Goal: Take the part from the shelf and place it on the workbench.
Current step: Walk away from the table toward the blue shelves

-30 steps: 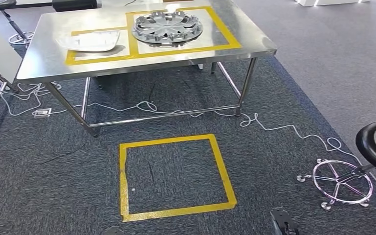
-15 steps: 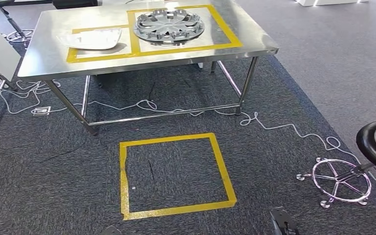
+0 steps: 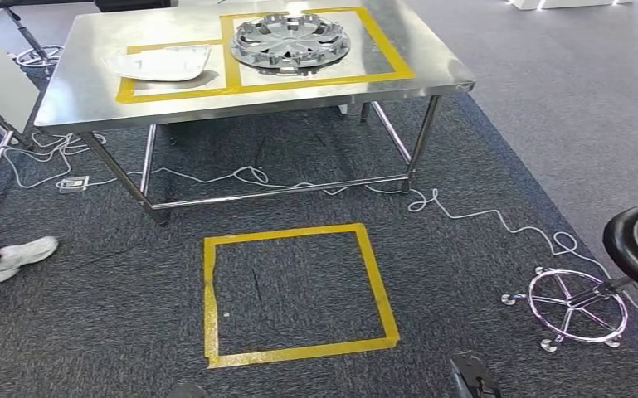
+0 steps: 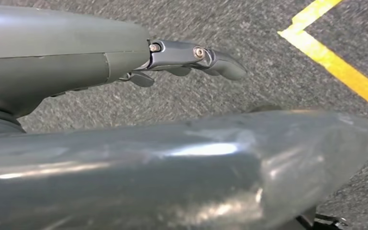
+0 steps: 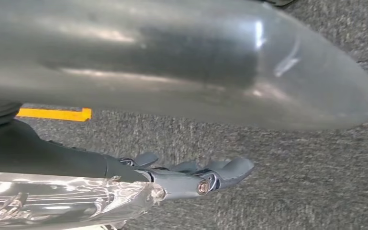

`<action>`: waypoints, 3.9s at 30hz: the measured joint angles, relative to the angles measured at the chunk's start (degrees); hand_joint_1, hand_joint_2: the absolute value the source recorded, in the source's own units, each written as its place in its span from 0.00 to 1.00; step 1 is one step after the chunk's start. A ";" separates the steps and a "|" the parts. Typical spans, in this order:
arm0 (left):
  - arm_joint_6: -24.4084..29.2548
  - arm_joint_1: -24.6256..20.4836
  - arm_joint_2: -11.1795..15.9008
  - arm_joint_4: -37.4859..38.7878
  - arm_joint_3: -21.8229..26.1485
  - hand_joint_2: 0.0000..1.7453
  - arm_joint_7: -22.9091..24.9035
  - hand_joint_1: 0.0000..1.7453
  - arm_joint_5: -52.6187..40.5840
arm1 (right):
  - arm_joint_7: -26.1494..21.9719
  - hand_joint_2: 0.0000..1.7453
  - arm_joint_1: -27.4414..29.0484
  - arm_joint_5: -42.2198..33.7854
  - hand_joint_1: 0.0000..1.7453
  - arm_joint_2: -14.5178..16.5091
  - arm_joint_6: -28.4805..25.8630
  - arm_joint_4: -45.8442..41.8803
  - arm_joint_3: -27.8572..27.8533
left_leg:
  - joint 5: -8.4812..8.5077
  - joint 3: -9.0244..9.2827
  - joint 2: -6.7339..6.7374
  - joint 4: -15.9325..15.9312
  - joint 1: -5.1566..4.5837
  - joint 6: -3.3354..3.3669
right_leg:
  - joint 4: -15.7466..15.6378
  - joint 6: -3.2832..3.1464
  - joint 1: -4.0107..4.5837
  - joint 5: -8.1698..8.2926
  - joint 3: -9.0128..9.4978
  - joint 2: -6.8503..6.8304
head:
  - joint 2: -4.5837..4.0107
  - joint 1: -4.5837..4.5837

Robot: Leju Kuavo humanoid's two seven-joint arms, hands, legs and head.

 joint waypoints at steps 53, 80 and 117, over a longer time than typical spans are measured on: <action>0.21 0.13 -0.23 0.08 1.10 0.00 0.10 0.00 -0.47 | 0.51 0.00 0.03 1.33 0.00 0.15 -0.88 -0.02 -0.70 | -7.85 2.07 1.57 5.97 -1.06 -0.44 | -11.26 -1.97 0.69 7.54 3.81 -3.21 | -0.02 -0.94; 0.16 0.30 -0.17 0.08 2.24 0.00 0.22 0.00 -0.56 | 0.48 0.00 0.14 2.02 0.00 0.28 -0.66 -0.02 -0.88 | -8.26 1.10 2.00 8.87 -0.84 -2.19 | -11.38 -3.39 0.66 7.89 3.61 -3.29 | -0.02 -1.03; 0.12 0.10 0.00 0.08 2.47 0.00 0.24 0.00 -1.48 | 0.17 0.00 -0.07 3.09 0.00 0.43 -0.51 -0.04 -0.95 | -7.47 1.98 2.58 5.50 -1.36 0.75 | -8.72 -2.05 1.34 4.54 3.89 -4.46 | -0.01 -0.15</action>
